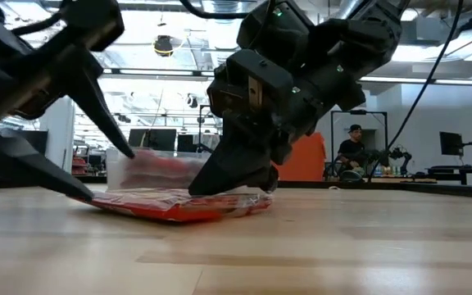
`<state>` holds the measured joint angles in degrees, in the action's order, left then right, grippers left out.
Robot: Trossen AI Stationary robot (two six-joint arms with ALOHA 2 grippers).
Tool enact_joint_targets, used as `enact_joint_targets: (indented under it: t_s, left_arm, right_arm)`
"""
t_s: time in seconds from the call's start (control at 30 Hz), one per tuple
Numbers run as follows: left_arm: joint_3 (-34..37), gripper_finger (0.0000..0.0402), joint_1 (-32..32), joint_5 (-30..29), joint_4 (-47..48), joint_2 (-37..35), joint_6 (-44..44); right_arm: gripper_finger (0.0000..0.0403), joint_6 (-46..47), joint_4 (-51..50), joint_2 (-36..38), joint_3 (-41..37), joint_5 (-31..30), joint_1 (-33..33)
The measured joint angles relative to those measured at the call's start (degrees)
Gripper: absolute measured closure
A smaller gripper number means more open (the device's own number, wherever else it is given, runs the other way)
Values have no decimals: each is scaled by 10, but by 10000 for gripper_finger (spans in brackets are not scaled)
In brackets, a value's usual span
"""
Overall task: Sort popcorn bags into baskets
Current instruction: Put the red popcorn bag into the transparent bin
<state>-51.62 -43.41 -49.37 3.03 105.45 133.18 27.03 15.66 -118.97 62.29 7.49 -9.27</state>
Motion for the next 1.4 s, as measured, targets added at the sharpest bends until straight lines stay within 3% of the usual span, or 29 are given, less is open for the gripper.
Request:
enact_joint_targets:
  t_s: [0.2,0.4,0.63,1.0,1.13,1.33,1.4]
  left_arm:
    - [0,216,28,1,10,7,-6]
    - [-1,216,48,51,11,12,-7]
    - [-1,216,64,54,48,13,2]
    - [-2,219,118,60,95,14,-5]
    - [-1,256,125,66,99,14,-17]
    - [-1,382,127,69,99,15,-31]
    - [-1,391,127,69,97,15,-36]
  right_arm:
    - [381,0,0,0,0,0,20]
    - [372,9,-2,-1,-1,1,34]
    - [386,12,3,-1,-1,-1,39]
    - [371,10,5,-2,-2,12,35]
    - [383,-3,6,-2,-2,12,31]
    - [379,-5,7,-2,-2,23,30]
    - [372,-6,4,1,-2,42,32]
